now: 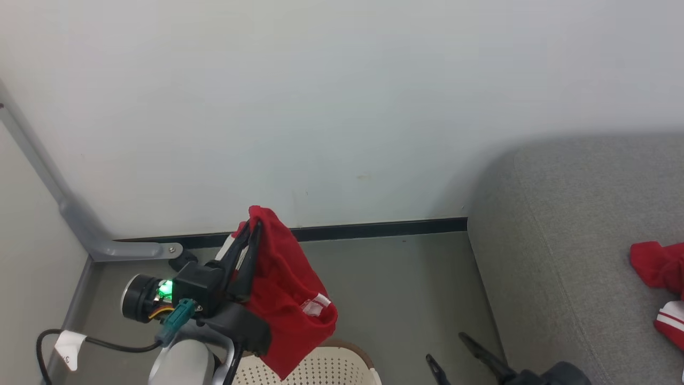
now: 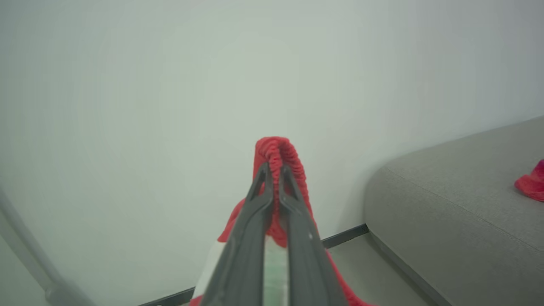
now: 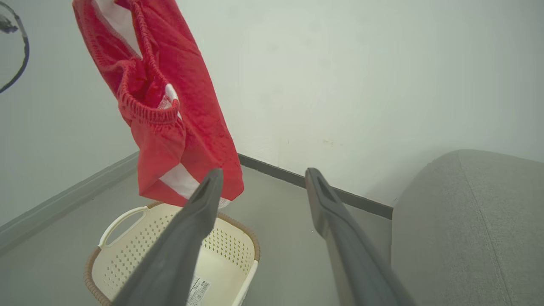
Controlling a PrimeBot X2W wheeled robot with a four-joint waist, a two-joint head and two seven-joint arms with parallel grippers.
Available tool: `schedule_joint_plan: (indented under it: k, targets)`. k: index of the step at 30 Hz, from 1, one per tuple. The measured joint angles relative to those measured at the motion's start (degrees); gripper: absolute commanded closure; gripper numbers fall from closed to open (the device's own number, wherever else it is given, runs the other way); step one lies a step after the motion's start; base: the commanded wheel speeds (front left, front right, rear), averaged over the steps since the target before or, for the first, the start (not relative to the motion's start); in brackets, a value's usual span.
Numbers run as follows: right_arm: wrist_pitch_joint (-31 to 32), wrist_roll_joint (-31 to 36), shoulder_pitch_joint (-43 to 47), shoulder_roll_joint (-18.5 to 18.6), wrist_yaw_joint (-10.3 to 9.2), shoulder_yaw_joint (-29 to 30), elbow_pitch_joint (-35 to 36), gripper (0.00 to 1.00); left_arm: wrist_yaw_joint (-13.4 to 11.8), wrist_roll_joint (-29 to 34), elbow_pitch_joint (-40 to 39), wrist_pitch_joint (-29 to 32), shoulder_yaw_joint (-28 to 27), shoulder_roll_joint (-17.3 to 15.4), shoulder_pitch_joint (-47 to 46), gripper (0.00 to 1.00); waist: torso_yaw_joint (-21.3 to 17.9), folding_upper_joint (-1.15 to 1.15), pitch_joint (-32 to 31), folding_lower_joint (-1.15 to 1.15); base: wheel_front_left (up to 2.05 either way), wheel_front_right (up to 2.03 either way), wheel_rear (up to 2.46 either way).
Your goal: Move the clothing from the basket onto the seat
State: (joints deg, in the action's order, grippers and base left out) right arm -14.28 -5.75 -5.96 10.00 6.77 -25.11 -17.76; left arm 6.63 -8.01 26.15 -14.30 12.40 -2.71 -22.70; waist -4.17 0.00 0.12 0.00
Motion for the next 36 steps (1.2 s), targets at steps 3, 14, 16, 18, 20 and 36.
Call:
schedule_joint_plan:
  k: [3,14,16,18,20,36]
  targets:
    - [0.0,2.9,-0.9,1.0,0.3,-2.6,-0.4,0.0,0.2,0.0,-3.4,0.0,1.1,0.0,0.0,1.0,0.1,0.0,0.1,0.0,0.0,0.0,0.0]
    - [0.0,5.0,-4.3,0.7,0.31,-8.0,-1.5,0.0,0.4,-2.6,-12.0,0.0,6.3,0.2,-0.8,1.0,1.0,0.0,0.8,0.0,0.0,0.0,0.0]
    - [0.0,5.0,-4.8,-0.2,0.31,-9.4,-1.9,0.0,0.5,-2.6,-13.0,0.0,7.1,0.2,-0.9,1.0,1.3,0.0,0.9,0.0,0.0,0.0,0.0]
    - [0.0,4.8,-5.9,-0.9,0.31,-11.3,-2.2,0.0,0.5,-3.0,-13.9,0.0,7.7,0.2,-0.9,1.0,1.5,0.0,1.0,0.0,0.0,0.0,0.0]
    - [0.0,4.7,-7.1,-1.4,0.31,-13.4,-2.4,0.0,0.5,-3.1,-14.4,0.0,8.5,0.2,-1.1,1.0,1.6,0.0,1.0,0.0,0.0,0.0,0.0]
    - [0.0,0.3,-11.1,-4.4,0.31,-14.6,-8.4,0.0,0.4,-7.2,-19.2,1.6,16.0,0.2,-3.0,1.0,4.3,0.0,1.1,0.0,0.0,0.0,0.0]
